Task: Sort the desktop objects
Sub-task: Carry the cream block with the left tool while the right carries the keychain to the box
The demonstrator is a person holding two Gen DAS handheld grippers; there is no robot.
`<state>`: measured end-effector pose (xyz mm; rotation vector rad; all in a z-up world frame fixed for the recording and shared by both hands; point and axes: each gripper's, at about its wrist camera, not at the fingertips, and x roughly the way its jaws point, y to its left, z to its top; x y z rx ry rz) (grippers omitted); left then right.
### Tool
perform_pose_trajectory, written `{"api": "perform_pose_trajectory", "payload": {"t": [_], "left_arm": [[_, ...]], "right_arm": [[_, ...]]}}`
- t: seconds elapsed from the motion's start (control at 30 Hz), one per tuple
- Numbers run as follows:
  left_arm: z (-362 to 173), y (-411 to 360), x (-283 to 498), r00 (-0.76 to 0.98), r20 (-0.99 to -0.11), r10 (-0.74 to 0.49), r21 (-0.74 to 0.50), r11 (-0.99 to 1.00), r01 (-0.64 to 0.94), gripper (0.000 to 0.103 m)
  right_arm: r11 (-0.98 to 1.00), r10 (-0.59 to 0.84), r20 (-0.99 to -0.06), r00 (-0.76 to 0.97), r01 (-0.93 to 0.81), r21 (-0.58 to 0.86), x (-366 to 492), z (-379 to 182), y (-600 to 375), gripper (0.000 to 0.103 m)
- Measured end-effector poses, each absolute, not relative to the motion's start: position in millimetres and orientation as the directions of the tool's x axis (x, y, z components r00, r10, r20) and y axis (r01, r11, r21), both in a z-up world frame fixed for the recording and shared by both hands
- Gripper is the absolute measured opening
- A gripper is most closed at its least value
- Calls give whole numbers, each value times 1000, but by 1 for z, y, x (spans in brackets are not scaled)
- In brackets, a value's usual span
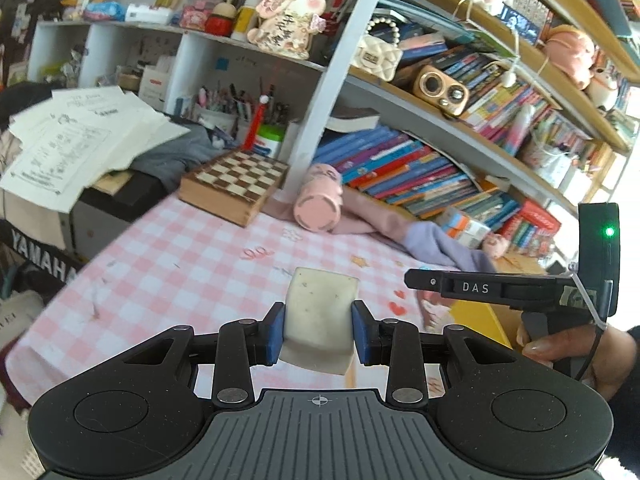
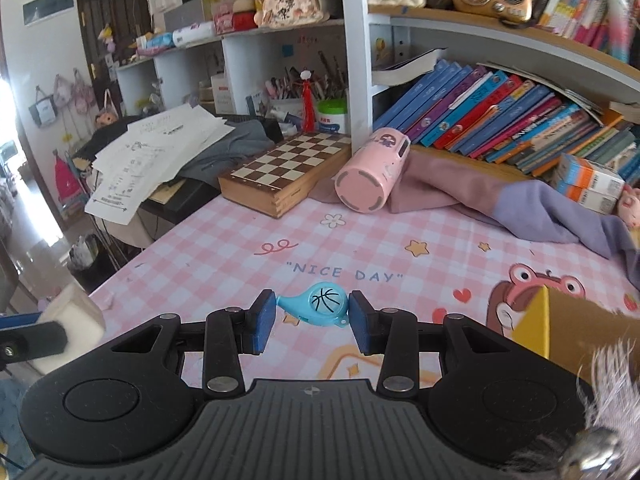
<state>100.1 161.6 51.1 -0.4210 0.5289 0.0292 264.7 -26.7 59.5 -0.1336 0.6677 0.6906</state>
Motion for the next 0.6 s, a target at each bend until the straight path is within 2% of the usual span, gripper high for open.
{"api": "perform_pose_trajectory", "payload": {"t": [0.17,0.6], "left_arm": [[50,155,80,854,-494,-160,-449,888,-93,33],[42,110,36,800,-514,-311,-464,885,46,33]], "right_arm": [[792,535,-599,596,-600,110,228,63,-49,37],[888,421,-627,656,-440,135,128,43,-121,37]]}}
